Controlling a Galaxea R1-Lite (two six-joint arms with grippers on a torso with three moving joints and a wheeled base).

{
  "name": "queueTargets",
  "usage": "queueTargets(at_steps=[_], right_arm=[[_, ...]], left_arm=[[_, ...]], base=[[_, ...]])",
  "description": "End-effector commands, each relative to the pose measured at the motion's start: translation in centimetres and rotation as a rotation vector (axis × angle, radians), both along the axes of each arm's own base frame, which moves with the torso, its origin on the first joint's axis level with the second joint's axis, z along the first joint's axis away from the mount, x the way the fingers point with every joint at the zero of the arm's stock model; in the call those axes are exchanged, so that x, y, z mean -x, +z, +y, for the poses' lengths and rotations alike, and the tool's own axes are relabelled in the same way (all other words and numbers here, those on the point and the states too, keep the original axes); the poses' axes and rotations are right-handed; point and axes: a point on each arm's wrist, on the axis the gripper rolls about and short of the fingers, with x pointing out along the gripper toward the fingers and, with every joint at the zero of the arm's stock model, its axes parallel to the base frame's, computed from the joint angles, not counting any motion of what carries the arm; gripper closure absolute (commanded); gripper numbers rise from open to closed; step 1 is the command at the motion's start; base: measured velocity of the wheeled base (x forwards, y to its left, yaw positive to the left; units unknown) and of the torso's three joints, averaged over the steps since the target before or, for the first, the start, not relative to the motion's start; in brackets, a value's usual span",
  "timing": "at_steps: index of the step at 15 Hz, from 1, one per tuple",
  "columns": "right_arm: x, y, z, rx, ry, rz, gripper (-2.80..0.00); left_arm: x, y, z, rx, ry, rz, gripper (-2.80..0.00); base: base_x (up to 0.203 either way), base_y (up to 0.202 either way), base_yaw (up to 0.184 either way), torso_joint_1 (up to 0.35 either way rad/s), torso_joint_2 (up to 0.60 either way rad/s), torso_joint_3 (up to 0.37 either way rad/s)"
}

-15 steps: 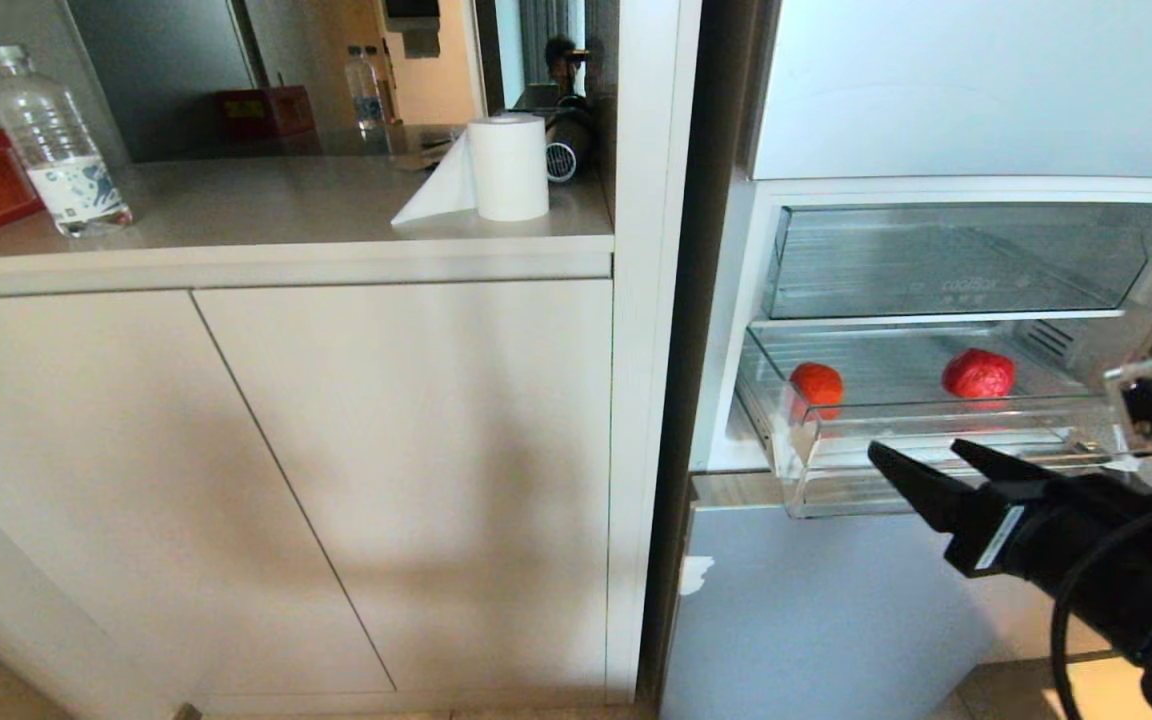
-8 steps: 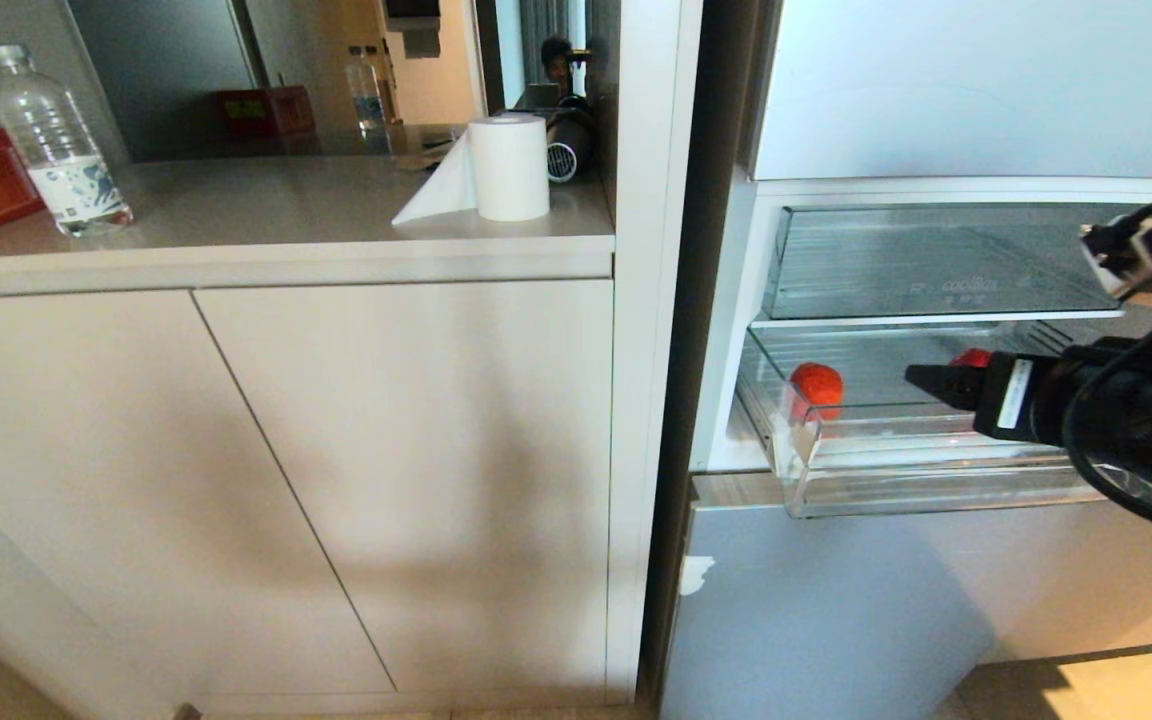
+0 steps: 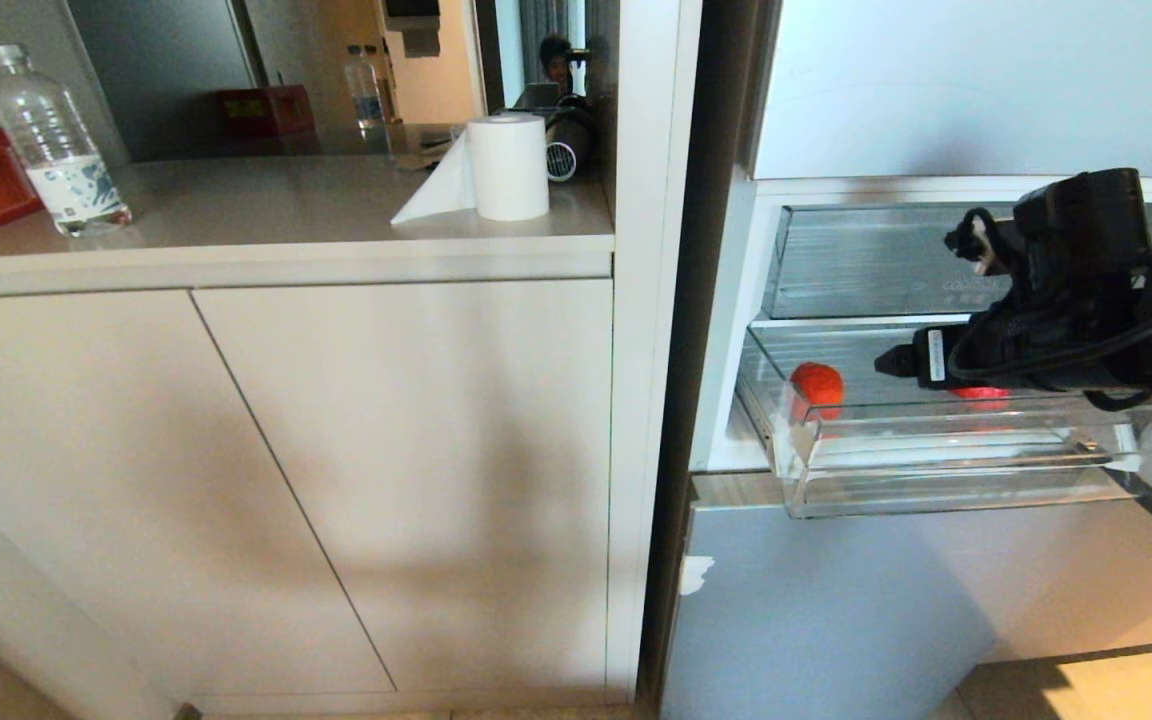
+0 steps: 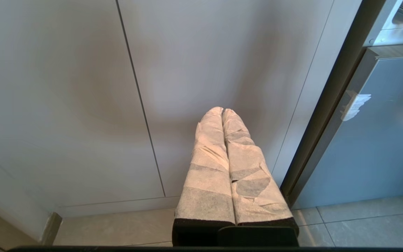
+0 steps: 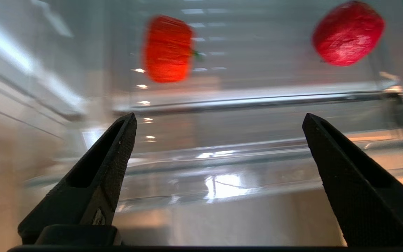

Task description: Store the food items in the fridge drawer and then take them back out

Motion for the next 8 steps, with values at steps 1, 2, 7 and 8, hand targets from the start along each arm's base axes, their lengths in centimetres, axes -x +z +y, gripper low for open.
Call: queueTargets(at_steps=[1,2,7,8], right_arm=[[-2.1,-1.3,-0.4,0.015,-0.009,0.088,-2.8],[-3.0,-2.0,-0.9,0.012,-0.011,0.125,-2.8],[-4.5,-4.2,-1.6,-0.045,0.012,0.236,-2.8],[-3.9,-4.0,-1.9,-0.085,0.021,0.276,-2.8]], left_arm=[[0.0,0.0,0.0,0.0,0.0,0.001,0.0],[0.0,0.0,0.0,0.0,0.0,0.003,0.0],[0.0,0.0,0.0,0.0,0.0,0.003,0.0],[0.0,0.0,0.0,0.0,0.0,0.002,0.0]], base=[[0.0,0.0,0.0,0.0,0.0,0.0],[0.0,0.0,0.0,0.0,0.0,0.0],[0.0,0.0,0.0,0.0,0.0,0.0],[0.0,0.0,0.0,0.0,0.0,0.0]])
